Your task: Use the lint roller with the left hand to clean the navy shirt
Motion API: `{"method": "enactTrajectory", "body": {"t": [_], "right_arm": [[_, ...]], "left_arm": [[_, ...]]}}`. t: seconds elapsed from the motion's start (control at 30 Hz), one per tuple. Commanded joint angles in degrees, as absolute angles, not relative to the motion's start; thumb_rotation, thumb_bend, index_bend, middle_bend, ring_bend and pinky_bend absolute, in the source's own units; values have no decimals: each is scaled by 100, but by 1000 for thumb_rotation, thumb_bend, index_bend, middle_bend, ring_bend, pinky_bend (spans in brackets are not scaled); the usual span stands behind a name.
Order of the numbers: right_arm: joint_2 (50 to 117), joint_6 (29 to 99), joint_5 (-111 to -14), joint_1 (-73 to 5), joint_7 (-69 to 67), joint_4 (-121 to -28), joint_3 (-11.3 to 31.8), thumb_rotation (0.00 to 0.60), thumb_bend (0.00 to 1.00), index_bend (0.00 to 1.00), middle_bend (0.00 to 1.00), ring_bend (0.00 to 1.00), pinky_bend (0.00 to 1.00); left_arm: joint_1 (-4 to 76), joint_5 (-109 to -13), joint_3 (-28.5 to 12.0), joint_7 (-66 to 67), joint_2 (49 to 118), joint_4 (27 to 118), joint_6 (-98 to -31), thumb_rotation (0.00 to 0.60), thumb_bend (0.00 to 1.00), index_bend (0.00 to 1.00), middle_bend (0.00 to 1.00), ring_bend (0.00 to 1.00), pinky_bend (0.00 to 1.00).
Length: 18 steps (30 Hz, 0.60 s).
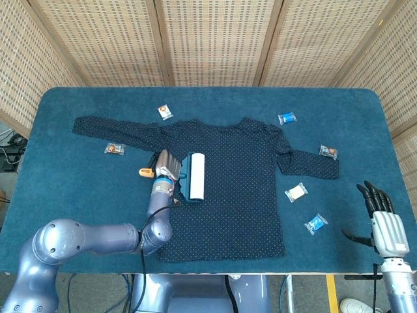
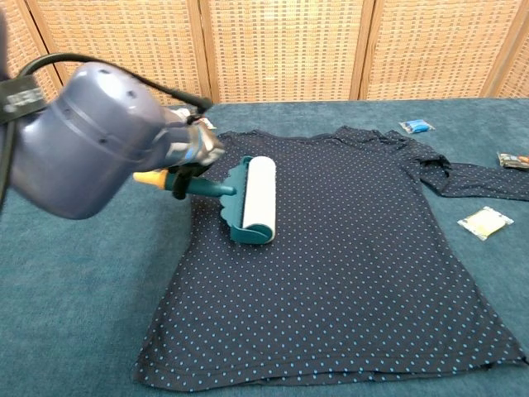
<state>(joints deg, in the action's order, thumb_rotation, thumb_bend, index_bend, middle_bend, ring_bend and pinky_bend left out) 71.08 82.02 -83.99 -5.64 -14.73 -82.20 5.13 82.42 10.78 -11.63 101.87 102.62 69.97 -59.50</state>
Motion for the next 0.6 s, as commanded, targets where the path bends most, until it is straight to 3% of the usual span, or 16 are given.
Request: {"method": "enactTrajectory", "body": {"t": [0.03, 0.27, 0.6], "right_arm": [[7107, 8193, -8394, -567, -1498, -8214, 513, 600, 134, 53, 0, 0, 0], [7074, 8216, -8354, -552, -1600, -8199, 545, 600, 134, 53, 0, 0, 0], [7029, 8268, -8342, -517, -1695, -8184, 560, 600, 134, 54, 0, 0, 0]], "left_arm": [[8462, 1151, -1368, 10340, 10435, 6874, -6019, 600, 948, 880, 829, 726, 695], [8790, 1321, -1710, 10561, 10739, 6654, -6117, 600, 948, 880, 829, 726, 695], [8822, 1365, -1819, 10703, 10820, 6640, -6234, 600, 948, 879, 829, 726, 695]]}}
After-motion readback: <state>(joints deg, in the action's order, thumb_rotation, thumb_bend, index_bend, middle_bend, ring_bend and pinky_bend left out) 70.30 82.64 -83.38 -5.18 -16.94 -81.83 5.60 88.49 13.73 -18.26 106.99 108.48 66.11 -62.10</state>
